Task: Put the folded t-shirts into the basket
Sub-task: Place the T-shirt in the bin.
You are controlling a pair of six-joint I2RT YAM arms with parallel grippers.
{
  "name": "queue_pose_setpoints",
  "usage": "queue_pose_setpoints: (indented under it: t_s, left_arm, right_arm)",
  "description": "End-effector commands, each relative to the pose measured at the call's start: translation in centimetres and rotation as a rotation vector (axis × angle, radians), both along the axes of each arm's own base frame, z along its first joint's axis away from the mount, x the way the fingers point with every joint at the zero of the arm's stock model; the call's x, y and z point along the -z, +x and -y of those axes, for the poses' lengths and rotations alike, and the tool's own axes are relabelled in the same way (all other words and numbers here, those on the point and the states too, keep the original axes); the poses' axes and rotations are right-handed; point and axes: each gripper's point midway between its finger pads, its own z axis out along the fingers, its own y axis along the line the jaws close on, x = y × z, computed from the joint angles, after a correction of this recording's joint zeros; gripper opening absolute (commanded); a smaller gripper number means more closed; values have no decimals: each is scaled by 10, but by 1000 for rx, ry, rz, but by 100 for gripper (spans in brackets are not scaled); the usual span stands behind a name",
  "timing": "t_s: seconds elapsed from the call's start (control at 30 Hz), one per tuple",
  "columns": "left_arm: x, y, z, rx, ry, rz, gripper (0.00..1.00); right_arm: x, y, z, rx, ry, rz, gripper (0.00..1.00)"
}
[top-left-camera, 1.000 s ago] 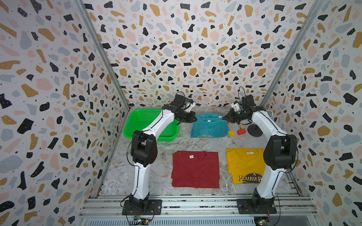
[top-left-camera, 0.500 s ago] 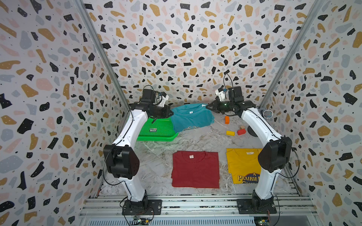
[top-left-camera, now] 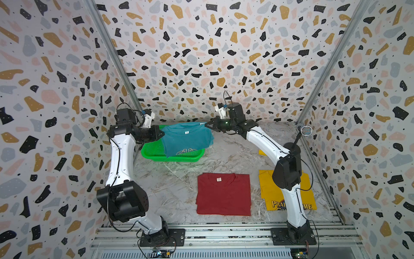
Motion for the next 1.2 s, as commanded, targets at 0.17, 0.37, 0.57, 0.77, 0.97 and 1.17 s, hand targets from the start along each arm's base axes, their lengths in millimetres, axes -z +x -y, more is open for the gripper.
queue_pose_setpoints:
  t_s: [0.17,0.37,0.57,0.77,0.97,1.17]
  left_arm:
    - [31,8,-41,35,109,-18,0]
    - [64,30,-63,33,141,-77,0]
    - [73,44,-78,49,166,-69,0]
    - [54,54,-81,88,198,-1,0]
    - [36,54,-78,137,195,31,0]
    - [32,52,-80,150,208,52,0]
  right_arm:
    - [-3,6,-51,24,62,74,0]
    - [27,6,-70,26,35,57,0]
    - [35,-2,-74,6,-4,66,0]
    - [13,-19,-81,-21,13,91,0]
    - [-22,-33,-77,-33,27,145,0]
    - [-38,-40,-72,-36,29,164,0]
